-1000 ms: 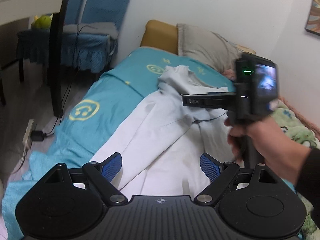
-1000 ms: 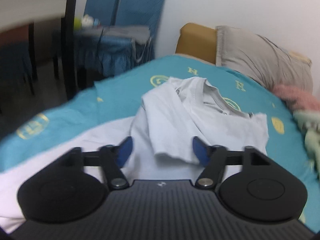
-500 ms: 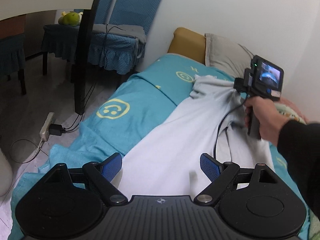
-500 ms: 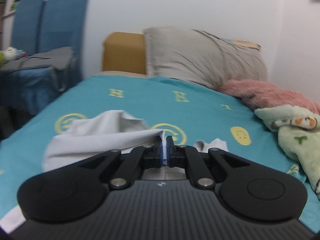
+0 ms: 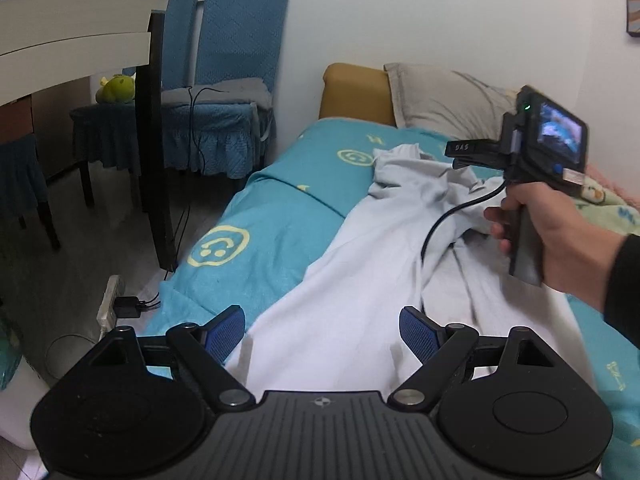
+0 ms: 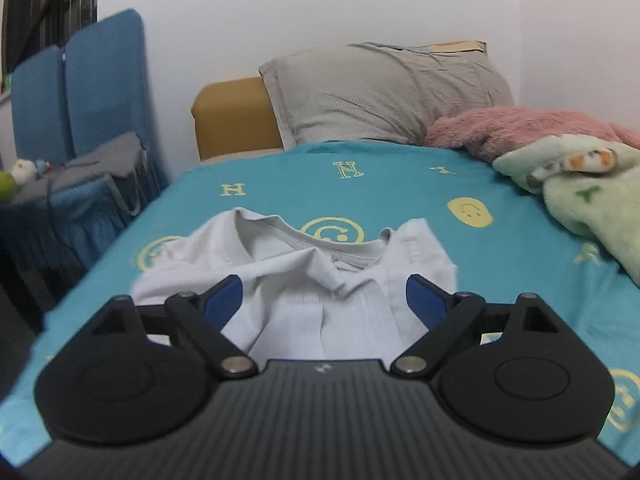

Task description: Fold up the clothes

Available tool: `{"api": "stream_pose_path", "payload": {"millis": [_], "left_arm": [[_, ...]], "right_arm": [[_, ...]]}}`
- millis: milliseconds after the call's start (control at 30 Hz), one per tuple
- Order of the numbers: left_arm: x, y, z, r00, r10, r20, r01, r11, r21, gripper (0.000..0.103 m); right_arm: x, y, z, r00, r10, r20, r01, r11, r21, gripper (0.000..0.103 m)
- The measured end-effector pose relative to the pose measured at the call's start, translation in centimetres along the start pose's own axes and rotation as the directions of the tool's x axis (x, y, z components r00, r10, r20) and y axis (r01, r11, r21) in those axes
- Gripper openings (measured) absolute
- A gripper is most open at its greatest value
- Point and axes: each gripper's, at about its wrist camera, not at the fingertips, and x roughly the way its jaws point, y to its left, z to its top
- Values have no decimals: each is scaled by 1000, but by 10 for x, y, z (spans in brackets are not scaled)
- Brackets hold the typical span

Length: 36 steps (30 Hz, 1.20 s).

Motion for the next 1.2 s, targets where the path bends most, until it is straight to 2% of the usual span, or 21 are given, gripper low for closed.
{"api": "stream_pose_path", "payload": {"millis": [167,333,500,667,767,867,933,1033,1200], "left_arm": [[-22,-7,1,999,4,33,-5,999,39,86],[-43,-11,4,997,27,68,-32,997,67,86],[-64,-16,6,993,49,103,-59,994,93,85],[-82,-7,7,998,13,58,-17,997,74,85],[-84,3,2,999,-15,-32,18,997,82,85],[-81,29,-4,987,-18,-159,17,1000,-9,77],[-79,46,-4,977,-17,-214,0,997,-80,76],[-79,70,-1,965,-17,-261,-36,979,-198,74],[-74,79,-4,945,-20,-326,-52,976,-210,67]], "right_arm": [[-78,-10,8,1000,22,16,-23,1000,20,90],[-180,-22,5,998,56,37,-56,998,2,90],[-285,-52,-16,1000,11,-20,-9,998,65,90],[-363,-86,-59,994,100,-32,-93,981,167,90],[-384,-99,-86,993,106,-48,-95,977,189,90],[-391,-112,-102,992,84,-97,-61,974,219,90],[-389,-119,-103,990,75,-117,-43,965,257,90],[-381,-129,-104,986,112,-122,-66,941,331,90],[-368,-137,-114,975,149,-165,-75,918,390,90]]}}
